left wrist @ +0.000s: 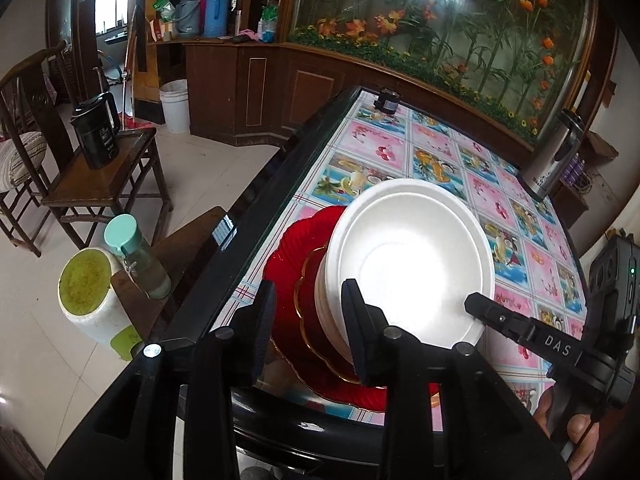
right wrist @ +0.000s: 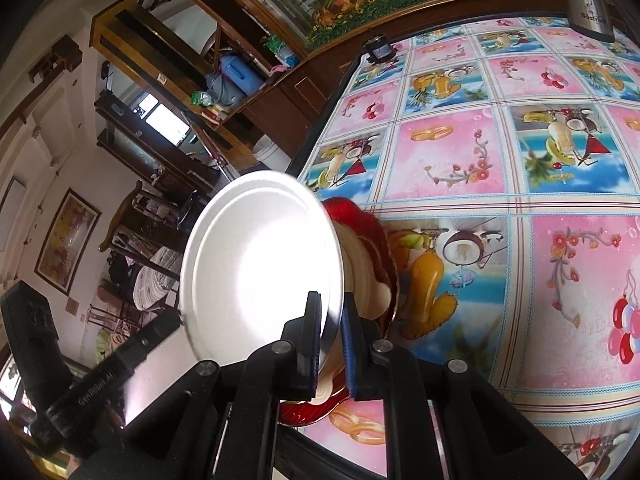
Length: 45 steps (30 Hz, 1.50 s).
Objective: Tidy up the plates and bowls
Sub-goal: 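Lower the white foam bowl onto the white foam plate on the stack, then open both tools and release the white foam bowl on the stack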
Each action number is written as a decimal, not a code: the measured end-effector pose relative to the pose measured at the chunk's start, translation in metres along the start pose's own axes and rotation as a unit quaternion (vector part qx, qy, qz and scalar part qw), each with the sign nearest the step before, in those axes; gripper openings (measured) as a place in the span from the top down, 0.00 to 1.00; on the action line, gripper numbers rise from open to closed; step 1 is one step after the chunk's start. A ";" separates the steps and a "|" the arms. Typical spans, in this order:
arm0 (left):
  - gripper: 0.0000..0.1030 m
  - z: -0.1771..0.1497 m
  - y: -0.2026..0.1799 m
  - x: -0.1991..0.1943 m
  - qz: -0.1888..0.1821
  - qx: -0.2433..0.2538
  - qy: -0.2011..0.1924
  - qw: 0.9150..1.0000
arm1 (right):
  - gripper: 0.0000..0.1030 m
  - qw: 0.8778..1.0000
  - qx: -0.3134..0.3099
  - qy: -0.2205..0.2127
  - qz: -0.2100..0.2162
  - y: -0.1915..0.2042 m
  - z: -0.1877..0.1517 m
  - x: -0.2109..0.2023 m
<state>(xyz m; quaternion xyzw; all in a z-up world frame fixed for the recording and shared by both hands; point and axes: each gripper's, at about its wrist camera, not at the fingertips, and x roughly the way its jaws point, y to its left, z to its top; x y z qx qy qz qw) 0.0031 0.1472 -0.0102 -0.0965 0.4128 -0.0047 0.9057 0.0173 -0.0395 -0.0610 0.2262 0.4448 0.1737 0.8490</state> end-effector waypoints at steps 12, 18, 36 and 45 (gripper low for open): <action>0.70 0.001 -0.007 -0.003 -0.006 0.005 -0.007 1.000 | 0.66 1.000 0.009 0.006 0.015 -0.007 0.005 -0.011; 0.70 0.001 -0.008 -0.003 -0.007 0.001 -0.004 1.000 | 0.64 0.998 0.022 -0.052 -0.003 -0.015 0.017 -0.030; 0.70 0.003 0.002 0.004 -0.007 -0.010 0.007 1.000 | 0.63 0.996 -0.034 -0.057 -0.061 0.014 0.051 0.022; 0.70 0.009 -0.025 -0.015 -0.025 0.025 -0.039 0.999 | 0.63 0.991 -0.047 -0.103 -0.073 0.003 0.054 -0.013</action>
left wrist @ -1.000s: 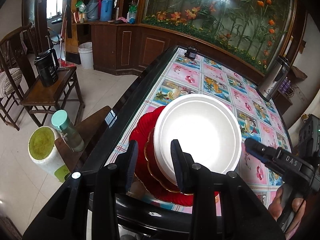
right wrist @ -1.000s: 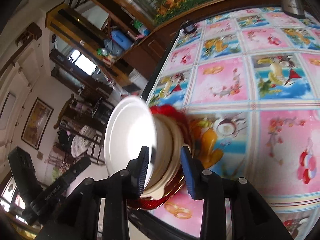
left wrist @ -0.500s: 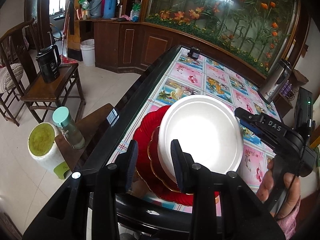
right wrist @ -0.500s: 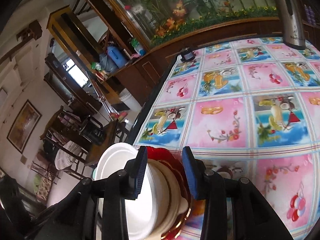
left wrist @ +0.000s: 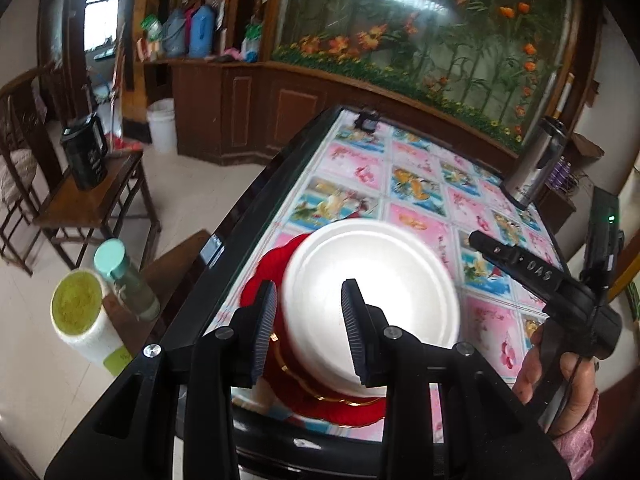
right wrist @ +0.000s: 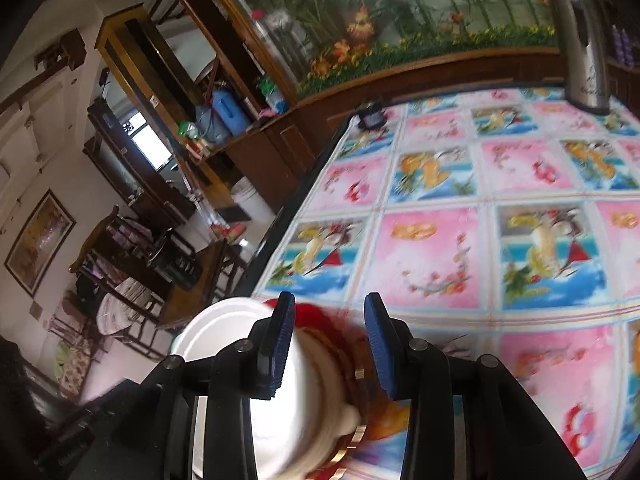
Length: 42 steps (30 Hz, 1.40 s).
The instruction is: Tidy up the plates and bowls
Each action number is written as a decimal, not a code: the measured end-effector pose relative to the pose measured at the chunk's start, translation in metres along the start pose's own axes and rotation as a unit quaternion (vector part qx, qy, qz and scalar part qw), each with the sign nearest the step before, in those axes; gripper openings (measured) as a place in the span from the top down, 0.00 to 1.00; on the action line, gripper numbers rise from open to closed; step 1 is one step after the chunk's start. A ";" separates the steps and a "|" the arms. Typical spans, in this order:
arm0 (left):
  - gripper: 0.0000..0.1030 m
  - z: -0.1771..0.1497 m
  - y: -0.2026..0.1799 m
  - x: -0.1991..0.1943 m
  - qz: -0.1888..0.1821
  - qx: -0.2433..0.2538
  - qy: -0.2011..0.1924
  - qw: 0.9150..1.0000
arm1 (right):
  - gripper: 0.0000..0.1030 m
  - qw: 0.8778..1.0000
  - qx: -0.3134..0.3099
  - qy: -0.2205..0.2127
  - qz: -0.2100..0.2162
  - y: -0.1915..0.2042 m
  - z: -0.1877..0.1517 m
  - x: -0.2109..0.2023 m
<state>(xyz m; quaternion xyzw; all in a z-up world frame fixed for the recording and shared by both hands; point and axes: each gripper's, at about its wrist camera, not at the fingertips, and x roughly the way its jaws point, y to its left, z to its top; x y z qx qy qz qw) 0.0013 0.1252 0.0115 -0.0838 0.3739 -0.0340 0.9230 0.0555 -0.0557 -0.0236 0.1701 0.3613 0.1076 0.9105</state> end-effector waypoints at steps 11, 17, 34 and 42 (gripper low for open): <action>0.31 -0.001 -0.115 -0.011 -0.047 0.106 -0.043 0.992 | 0.54 0.996 0.046 -0.032 -0.062 -0.098 0.001 -0.060; 0.25 -0.008 -0.166 -0.007 -0.050 0.136 -0.056 0.988 | 0.47 0.992 0.052 -0.054 -0.099 -0.141 -0.012 -0.103; 0.25 -0.032 -0.120 -0.037 0.051 0.067 -0.083 0.993 | 0.42 0.993 -0.056 -0.104 0.025 -0.082 -0.062 -0.145; 0.02 -0.071 -0.079 -0.053 0.034 0.032 -0.046 0.998 | 0.37 0.986 -0.104 -0.110 0.064 -0.021 -0.093 -0.147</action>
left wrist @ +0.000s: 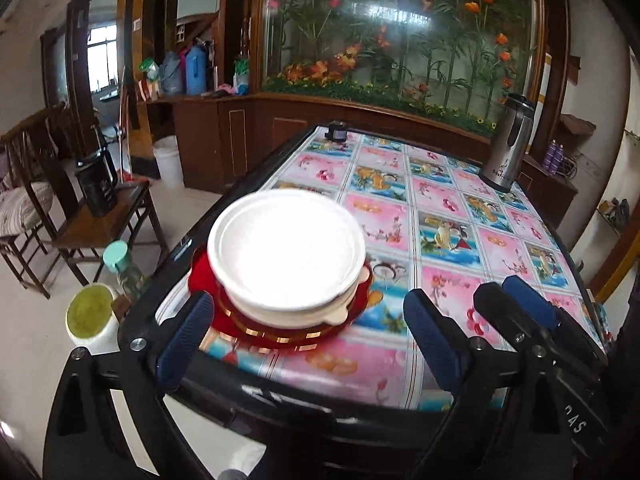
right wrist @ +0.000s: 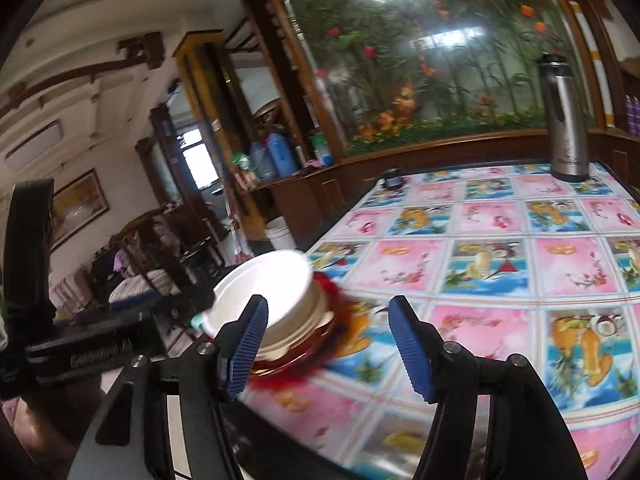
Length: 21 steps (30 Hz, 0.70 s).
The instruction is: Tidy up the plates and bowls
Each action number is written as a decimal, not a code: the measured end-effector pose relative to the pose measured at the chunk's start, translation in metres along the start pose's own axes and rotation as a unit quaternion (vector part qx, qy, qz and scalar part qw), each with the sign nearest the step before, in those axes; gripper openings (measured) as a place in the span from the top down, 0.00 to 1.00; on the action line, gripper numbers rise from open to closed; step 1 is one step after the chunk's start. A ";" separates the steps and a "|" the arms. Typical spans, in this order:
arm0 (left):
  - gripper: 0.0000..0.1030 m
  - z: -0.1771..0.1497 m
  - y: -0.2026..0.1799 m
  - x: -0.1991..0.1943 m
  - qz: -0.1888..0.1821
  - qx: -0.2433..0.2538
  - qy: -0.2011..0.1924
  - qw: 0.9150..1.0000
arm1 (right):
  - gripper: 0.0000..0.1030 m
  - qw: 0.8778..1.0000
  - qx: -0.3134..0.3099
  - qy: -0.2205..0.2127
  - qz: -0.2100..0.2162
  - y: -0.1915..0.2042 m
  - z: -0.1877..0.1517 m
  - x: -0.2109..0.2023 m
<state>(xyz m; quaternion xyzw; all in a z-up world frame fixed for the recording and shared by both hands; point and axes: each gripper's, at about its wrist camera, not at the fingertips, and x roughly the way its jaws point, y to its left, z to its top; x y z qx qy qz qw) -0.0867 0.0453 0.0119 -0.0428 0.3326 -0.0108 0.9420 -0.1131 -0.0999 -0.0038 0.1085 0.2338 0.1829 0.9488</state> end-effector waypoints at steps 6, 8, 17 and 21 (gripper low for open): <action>0.00 -0.015 0.007 -0.011 -0.022 0.005 0.019 1.000 | 0.37 1.000 -0.006 -0.010 0.009 0.019 -0.012 -0.019; 0.00 -0.018 0.006 -0.015 -0.034 0.009 0.021 0.999 | 0.37 1.000 -0.010 -0.018 0.008 0.023 -0.013 -0.028; 0.00 -0.019 0.033 -0.037 -0.066 -0.024 -0.024 0.997 | 0.36 0.999 -0.018 -0.048 0.007 0.035 -0.009 -0.049; 0.00 -0.035 0.043 -0.035 -0.072 -0.039 -0.010 0.997 | 0.35 0.998 -0.023 -0.049 0.011 0.042 -0.009 -0.048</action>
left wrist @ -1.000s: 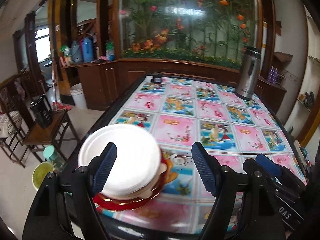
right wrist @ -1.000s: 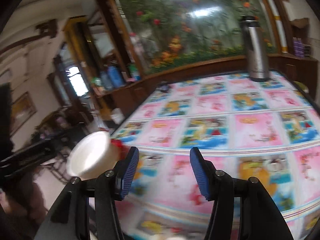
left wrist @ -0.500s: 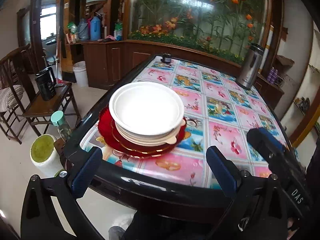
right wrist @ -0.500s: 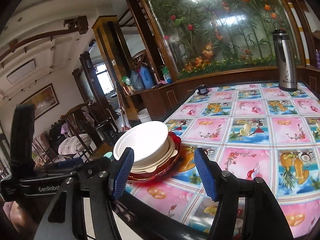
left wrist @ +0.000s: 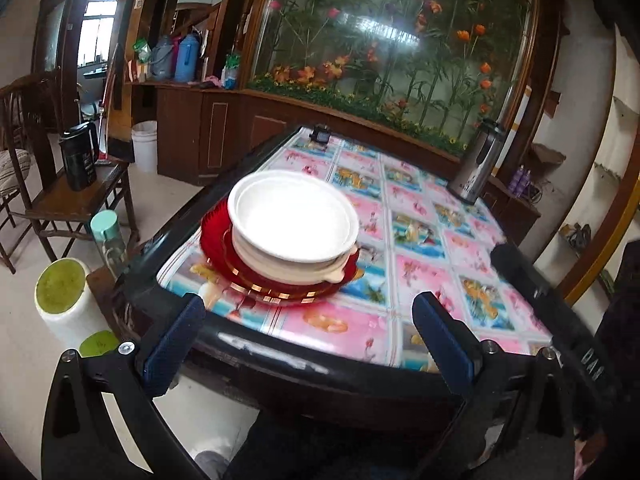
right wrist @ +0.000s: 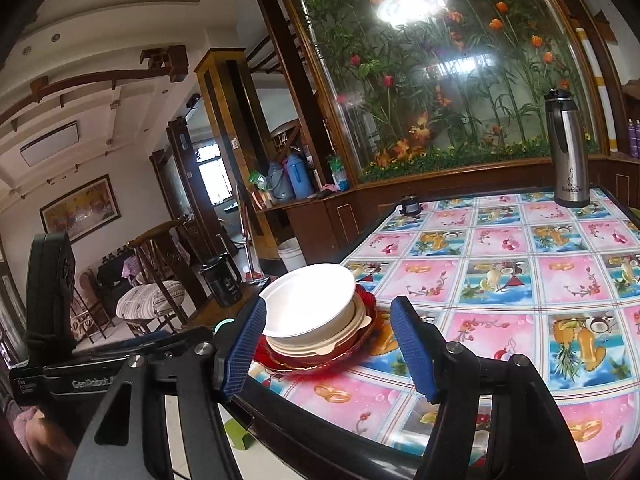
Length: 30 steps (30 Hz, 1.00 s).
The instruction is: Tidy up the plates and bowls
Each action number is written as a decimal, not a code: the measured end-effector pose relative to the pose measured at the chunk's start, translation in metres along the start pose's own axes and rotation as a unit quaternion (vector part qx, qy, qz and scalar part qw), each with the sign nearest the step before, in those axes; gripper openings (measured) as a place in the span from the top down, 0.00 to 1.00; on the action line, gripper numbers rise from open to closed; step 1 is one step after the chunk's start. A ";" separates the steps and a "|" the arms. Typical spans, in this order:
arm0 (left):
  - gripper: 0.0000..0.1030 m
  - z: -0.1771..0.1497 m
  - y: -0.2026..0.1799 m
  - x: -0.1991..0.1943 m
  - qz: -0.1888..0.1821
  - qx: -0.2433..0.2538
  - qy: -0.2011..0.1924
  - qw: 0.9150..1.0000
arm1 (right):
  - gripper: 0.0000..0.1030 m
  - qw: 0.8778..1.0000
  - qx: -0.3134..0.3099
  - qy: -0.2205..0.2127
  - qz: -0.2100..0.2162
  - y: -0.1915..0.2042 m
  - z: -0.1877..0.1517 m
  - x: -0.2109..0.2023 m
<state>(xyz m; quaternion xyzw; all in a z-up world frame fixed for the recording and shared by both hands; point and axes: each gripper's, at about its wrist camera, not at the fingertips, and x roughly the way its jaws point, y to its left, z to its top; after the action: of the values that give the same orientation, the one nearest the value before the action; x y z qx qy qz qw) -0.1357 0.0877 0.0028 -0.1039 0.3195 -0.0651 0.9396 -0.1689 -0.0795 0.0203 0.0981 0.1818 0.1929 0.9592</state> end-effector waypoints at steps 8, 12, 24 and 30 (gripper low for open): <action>0.00 -0.024 0.008 0.010 0.103 -0.001 0.040 0.994 | 0.35 1.000 -0.008 0.005 0.008 0.009 -0.004 0.008; 0.00 -0.021 0.021 -0.001 0.099 -0.031 0.006 0.995 | 0.35 1.000 -0.009 0.008 0.013 0.011 -0.003 0.012; 0.00 -0.002 0.045 0.011 0.158 -0.039 -0.010 0.987 | 0.35 0.999 -0.010 0.022 0.042 0.023 0.008 0.035; 0.00 0.009 0.053 0.015 0.178 -0.048 -0.030 0.982 | 0.35 0.998 -0.013 0.034 0.046 0.029 0.007 0.048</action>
<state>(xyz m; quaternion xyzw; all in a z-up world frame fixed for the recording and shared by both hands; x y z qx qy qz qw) -0.1156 0.1378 -0.0111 -0.0920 0.3075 0.1214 0.9393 -0.1345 -0.0341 0.0193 0.0873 0.2068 0.2427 0.9438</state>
